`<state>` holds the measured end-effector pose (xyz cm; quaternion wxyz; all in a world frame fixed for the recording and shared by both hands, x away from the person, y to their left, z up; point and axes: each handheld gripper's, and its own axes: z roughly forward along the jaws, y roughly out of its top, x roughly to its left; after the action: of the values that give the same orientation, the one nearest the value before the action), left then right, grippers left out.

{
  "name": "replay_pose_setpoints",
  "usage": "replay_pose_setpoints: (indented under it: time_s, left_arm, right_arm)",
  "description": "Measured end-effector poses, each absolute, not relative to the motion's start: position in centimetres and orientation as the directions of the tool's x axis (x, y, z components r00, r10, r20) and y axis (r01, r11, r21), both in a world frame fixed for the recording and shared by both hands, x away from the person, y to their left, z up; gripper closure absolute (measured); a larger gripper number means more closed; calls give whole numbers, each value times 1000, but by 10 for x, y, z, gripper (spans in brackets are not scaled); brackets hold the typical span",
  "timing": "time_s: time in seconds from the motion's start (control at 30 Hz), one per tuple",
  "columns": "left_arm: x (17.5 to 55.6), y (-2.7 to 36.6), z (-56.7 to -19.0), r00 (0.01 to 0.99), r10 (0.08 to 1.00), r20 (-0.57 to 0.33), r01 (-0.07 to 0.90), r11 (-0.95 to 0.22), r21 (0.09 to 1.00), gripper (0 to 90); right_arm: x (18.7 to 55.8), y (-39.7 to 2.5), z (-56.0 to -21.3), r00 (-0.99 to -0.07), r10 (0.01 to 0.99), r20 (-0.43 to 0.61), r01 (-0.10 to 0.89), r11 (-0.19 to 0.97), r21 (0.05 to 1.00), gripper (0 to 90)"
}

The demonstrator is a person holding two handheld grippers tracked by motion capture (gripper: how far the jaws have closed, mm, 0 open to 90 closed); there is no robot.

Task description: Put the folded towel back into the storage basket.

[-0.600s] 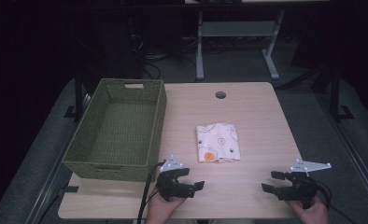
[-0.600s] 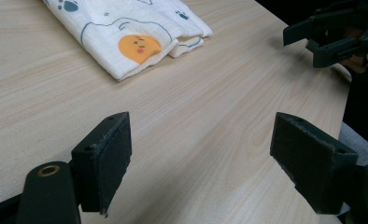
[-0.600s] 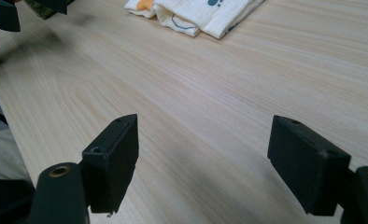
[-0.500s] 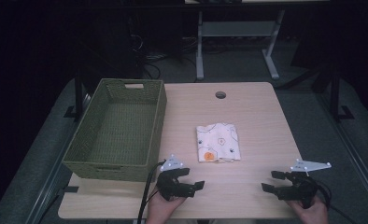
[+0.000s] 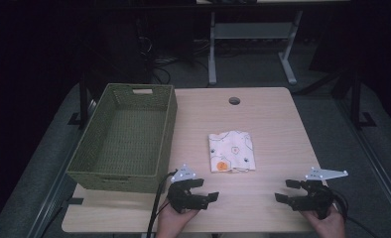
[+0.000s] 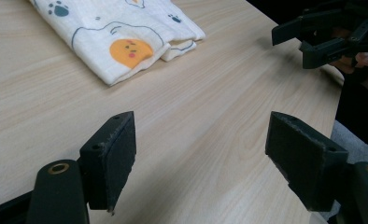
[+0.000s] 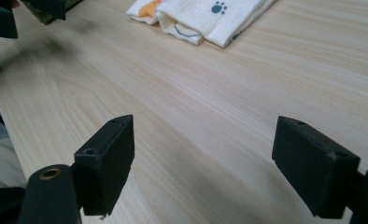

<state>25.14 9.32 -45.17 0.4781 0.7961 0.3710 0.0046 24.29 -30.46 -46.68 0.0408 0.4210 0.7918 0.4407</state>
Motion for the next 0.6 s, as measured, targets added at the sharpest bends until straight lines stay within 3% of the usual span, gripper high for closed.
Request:
replay_pose_setpoints:
  time_s: [0.6]
  left_arm:
    - [288, 74, -441, 683, 643, -348, 625, -268, 733, 247]
  right_arm:
    - [292, -291, -449, -659, 662, 357, 652, 266, 710, 202]
